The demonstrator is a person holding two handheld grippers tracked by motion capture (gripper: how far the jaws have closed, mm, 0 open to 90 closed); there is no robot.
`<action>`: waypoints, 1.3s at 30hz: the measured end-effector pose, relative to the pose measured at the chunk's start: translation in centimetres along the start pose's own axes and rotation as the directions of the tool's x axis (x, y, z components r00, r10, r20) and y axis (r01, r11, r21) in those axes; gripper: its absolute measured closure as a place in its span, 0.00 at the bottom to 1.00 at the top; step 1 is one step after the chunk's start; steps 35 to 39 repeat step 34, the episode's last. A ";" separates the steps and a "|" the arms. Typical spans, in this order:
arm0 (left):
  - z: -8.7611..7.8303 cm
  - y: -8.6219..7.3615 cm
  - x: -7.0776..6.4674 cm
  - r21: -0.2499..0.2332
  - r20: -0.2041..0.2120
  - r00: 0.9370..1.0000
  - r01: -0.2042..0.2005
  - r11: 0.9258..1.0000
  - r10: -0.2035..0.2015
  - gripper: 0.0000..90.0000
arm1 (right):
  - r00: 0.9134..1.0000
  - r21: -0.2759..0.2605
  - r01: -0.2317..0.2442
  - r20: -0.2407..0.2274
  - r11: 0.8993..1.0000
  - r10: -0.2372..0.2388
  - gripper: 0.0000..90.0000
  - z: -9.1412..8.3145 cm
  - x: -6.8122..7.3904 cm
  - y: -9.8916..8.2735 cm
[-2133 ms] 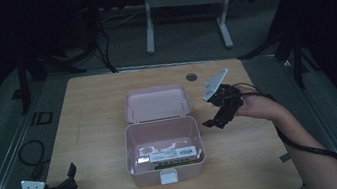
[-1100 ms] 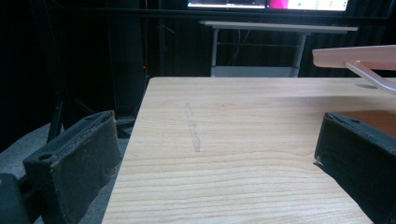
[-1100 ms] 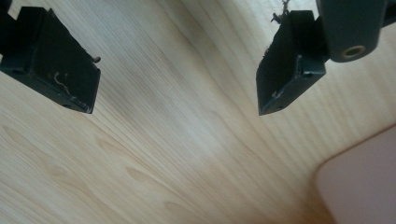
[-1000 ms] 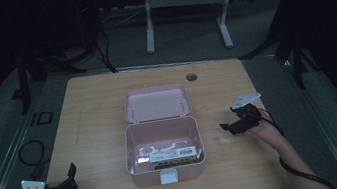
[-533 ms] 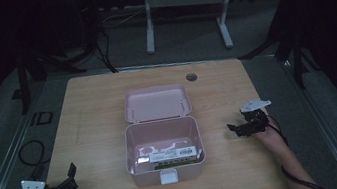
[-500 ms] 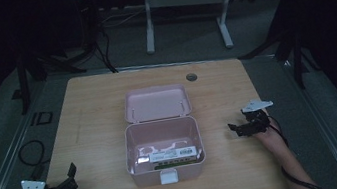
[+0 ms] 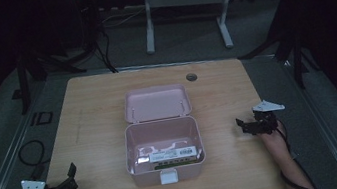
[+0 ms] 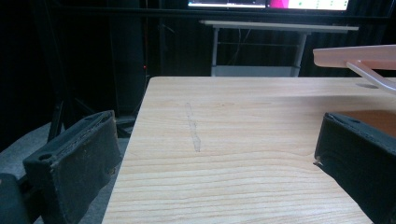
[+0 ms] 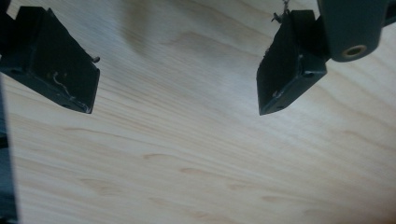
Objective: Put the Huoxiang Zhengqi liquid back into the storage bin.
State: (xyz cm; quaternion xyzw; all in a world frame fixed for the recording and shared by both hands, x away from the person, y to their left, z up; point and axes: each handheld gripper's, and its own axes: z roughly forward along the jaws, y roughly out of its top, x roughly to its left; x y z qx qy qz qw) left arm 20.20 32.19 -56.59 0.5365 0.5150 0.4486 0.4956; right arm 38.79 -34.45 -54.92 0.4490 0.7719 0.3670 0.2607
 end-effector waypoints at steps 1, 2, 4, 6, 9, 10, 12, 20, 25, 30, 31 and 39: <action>0.0 0.0 0.0 0.000 0.000 1.000 0.000 1.000 0.000 0.00 | 1.000 -0.001 -0.008 0.012 1.000 0.008 0.14 -0.1 -0.1 -0.1; 0.0 0.0 0.0 0.000 0.001 1.000 0.000 1.000 0.000 0.00 | 1.000 -0.002 -0.012 0.022 1.000 0.012 0.14 -0.1 -0.1 -0.1; 0.0 0.0 0.0 0.000 0.001 1.000 0.000 1.000 0.000 0.00 | 0.999 -0.006 -0.021 0.048 1.000 0.021 0.14 -0.2 -0.2 -0.2; 0.0 0.0 0.0 0.000 0.001 1.000 0.000 1.000 0.000 0.00 | 0.994 -0.015 -0.061 0.088 0.998 0.062 0.14 -0.4 -0.8 -0.4; 0.0 0.0 0.0 0.001 0.001 1.000 0.000 1.000 0.000 0.00 | 0.988 -0.025 -0.100 0.117 0.995 0.103 0.14 -0.7 -1.3 -0.5; 0.0 0.0 0.0 0.001 0.000 1.000 -0.001 1.000 0.001 0.00 | 0.986 -0.024 -0.105 0.124 0.994 0.107 0.14 -0.8 -1.4 -0.5; 0.0 0.0 0.0 0.002 0.000 1.000 -0.001 1.000 0.001 0.00 | 0.983 -0.031 -0.119 0.138 0.992 0.123 0.14 -0.9 -1.7 -0.7; 0.0 0.0 0.0 0.002 0.000 1.000 0.001 1.000 -0.001 0.00 | 0.971 -0.074 -0.174 0.151 0.982 0.184 0.14 -1.5 -2.4 -0.9; 0.0 0.0 0.0 0.002 0.001 1.000 0.001 1.000 -0.001 0.00 | 0.968 -0.124 -0.170 0.164 0.977 0.190 0.14 -1.9 -2.3 -0.9; 0.0 0.0 0.0 0.002 0.000 1.000 0.000 1.000 0.000 0.00 | 0.966 -0.114 -0.163 0.183 0.980 0.182 0.14 -1.7 -2.1 -1.0; 0.0 0.0 0.0 0.002 0.001 1.000 -0.001 1.000 0.001 0.00 | 0.965 -0.111 -0.163 0.187 0.980 0.182 0.14 -1.6 -2.1 -1.0; 0.0 0.0 0.0 0.002 0.001 1.000 0.000 1.000 0.000 0.00 | 0.963 -0.112 -0.171 0.190 0.979 0.190 0.14 -1.6 -2.2 -1.0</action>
